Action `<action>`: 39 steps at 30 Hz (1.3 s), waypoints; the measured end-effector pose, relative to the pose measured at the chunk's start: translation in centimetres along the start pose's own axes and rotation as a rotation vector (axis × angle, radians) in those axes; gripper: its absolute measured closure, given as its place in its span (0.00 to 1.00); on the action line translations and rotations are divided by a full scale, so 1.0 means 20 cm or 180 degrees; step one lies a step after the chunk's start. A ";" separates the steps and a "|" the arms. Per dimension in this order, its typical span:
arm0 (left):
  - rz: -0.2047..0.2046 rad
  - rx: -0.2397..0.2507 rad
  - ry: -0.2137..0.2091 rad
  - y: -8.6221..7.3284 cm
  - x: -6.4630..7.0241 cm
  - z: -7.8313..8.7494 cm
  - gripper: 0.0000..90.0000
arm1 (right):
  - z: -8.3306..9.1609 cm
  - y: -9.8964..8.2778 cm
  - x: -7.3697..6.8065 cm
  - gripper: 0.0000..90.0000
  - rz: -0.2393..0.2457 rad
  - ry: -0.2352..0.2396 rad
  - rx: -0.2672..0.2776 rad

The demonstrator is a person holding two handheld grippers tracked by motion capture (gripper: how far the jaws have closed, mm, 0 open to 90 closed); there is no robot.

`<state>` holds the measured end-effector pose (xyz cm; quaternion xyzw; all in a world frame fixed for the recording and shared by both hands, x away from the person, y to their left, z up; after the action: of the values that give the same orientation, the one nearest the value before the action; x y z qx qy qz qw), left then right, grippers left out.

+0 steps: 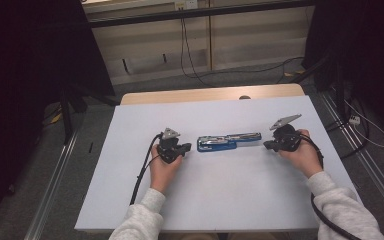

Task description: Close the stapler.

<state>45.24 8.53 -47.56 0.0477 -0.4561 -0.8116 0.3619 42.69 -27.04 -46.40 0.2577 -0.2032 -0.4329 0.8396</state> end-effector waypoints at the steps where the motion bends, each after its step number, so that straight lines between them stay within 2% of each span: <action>1: -0.0004 0.0011 0.0058 0.00 0.00 -0.01 1.00 | -0.01 0.00 0.00 1.00 0.0003 0.0000 0.0004; 7: -0.0004 -0.0041 0.0077 0.01 0.00 -0.03 1.00 | -0.04 0.00 0.02 1.00 -0.0132 -0.0007 0.0030; 9: 0.0010 -0.0115 0.0025 0.01 -0.01 -0.04 1.00 | -0.05 0.01 0.02 1.00 -0.0162 -0.0038 0.0056; 10: -0.0015 -0.0112 0.0088 0.01 -0.01 -0.05 1.00 | -0.06 0.01 0.03 1.00 -0.0158 -0.0015 0.0042; 12: 0.0003 -0.0127 0.0053 0.01 -0.02 -0.06 1.00 | -0.07 0.01 0.03 1.00 -0.0185 0.0002 0.0066; 13: 0.0005 -0.0147 0.0062 0.01 -0.02 -0.07 1.00 | -0.07 0.01 0.03 1.00 -0.0185 0.0019 0.0068; 14: 0.0050 -0.0166 0.0005 0.01 -0.02 -0.07 1.00 | -0.07 0.02 0.04 1.00 -0.0193 -0.0009 0.0082; 17: 0.0006 -0.0181 0.0025 0.01 -0.01 -0.08 1.00 | -0.08 0.02 0.04 1.00 -0.0205 -0.0006 0.0075; 18: 0.0006 -0.0194 -0.0008 0.01 -0.01 -0.07 1.00 | -0.08 0.02 0.04 1.00 -0.0189 -0.0014 0.0074; 19: -0.0016 -0.0185 0.0050 0.01 -0.01 -0.08 1.00 | -0.08 0.03 0.04 1.00 -0.0180 -0.0016 0.0079; 21: 0.0002 -0.0170 0.0006 0.02 -0.01 -0.09 1.00 | -0.09 0.03 0.04 1.00 -0.0187 -0.0011 0.0074; 22: -0.0042 -0.0178 0.0073 0.02 -0.01 -0.09 1.00 | -0.09 0.03 0.04 1.00 -0.0174 -0.0017 0.0076; 24: -0.0048 -0.0182 0.0044 0.02 -0.01 -0.10 1.00 | -0.09 0.03 0.04 1.00 -0.0189 -0.0013 0.0080; 25: -0.0004 -0.0163 0.0048 0.03 0.00 -0.11 1.00 | -0.09 0.03 0.04 1.00 -0.0184 -0.0014 0.0089; 30: -0.0031 -0.0174 0.0013 0.03 0.00 -0.12 1.00 | -0.10 0.05 0.04 1.00 -0.0191 -0.0018 0.0108; 31: -0.0035 -0.0167 -0.0028 0.03 0.00 -0.12 1.00 | -0.11 0.05 0.04 1.00 -0.0188 -0.0017 0.0113; 39: -0.0029 -0.0175 -0.0028 0.04 0.01 -0.13 1.00 | -0.10 0.05 0.04 1.00 -0.0217 -0.0013 0.0151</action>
<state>46.62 6.38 -48.50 0.0362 -0.4350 -0.8256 0.3575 44.89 -26.65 -47.25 0.2835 -0.2062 -0.4569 0.8175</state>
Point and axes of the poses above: each handheld gripper's, and its own axes: z roughly backward along the jaws, y roughly out of its top, x roughly to its right, the point moved 3 cm from there along -z, roughly forward along the jaws, and after that the axes turned 8 degrees about -y, right-handed, at the moved point
